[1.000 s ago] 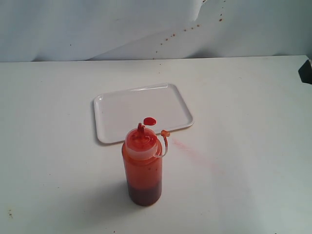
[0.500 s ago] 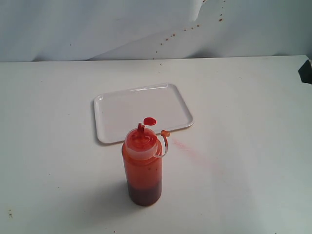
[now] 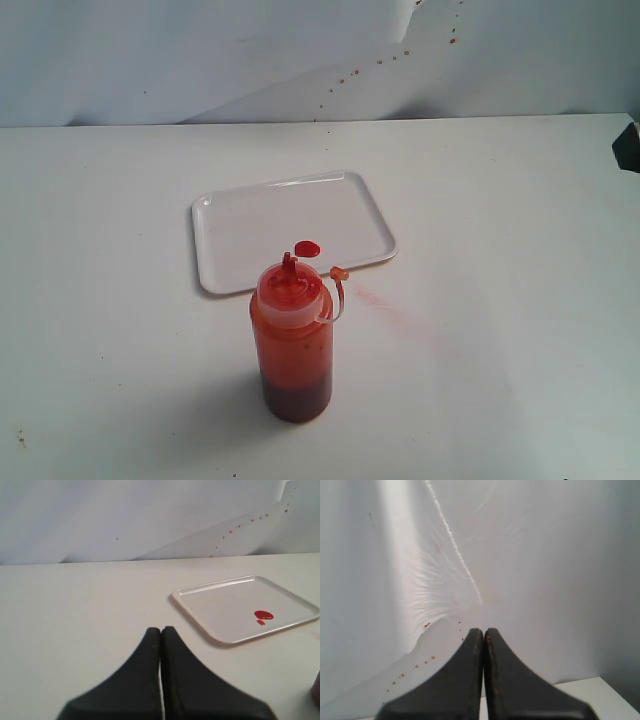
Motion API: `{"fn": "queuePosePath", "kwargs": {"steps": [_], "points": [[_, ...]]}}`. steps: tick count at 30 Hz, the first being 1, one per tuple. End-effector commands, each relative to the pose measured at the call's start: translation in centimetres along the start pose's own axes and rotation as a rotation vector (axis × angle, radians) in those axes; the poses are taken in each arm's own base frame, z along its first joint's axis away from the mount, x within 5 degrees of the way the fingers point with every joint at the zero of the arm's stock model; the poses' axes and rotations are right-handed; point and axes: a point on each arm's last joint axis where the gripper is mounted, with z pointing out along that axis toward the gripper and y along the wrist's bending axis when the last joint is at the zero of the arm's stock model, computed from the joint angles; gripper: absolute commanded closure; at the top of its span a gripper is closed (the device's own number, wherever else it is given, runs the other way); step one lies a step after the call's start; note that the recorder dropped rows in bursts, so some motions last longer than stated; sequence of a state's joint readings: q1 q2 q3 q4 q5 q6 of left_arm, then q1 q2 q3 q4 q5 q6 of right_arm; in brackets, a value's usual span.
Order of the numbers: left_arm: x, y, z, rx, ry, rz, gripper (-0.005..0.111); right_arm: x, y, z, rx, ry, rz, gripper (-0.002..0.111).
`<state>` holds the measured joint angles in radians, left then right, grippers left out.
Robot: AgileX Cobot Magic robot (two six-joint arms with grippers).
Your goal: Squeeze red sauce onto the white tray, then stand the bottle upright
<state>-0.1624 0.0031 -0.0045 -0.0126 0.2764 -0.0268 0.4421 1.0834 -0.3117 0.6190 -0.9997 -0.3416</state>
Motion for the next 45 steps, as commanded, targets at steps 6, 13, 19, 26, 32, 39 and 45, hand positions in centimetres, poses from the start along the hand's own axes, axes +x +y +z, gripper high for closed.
{"fn": "queuePosePath", "kwargs": {"steps": [6, 13, 19, 26, 32, 39, 45], "points": [[0.2, 0.1, 0.0, -0.011, 0.013, 0.064, 0.107, -0.2, -0.1, -0.1, 0.001, -0.011, -0.01, 0.108], [0.2, 0.1, 0.0, -0.011, 0.013, 0.064, 0.107, -0.2, -0.1, -0.1, 0.001, -0.011, -0.009, 0.108], [0.2, 0.5, 0.0, -0.073, 0.012, 0.052, 0.107, -0.2, -0.1, -0.1, 0.001, -0.011, -0.009, 0.108], [0.2, 1.1, -0.1, -0.185, 0.011, 0.029, 0.107, -0.2, -0.1, -0.1, 0.001, -0.011, -0.009, 0.108], [0.2, 1.1, -0.1, -0.196, 0.011, 0.027, 0.107, -0.2, -0.1, -0.1, 0.001, -0.011, -0.009, 0.108], [0.2, 1.1, -0.1, -0.196, 0.011, 0.027, 0.107, -0.2, -0.1, -0.1, 0.001, -0.011, -0.005, 0.108], [0.2, 1.1, -0.1, -0.196, 0.011, 0.027, 0.107, -0.2, -0.1, -0.1, 0.001, -0.011, -0.002, 0.108]]}}
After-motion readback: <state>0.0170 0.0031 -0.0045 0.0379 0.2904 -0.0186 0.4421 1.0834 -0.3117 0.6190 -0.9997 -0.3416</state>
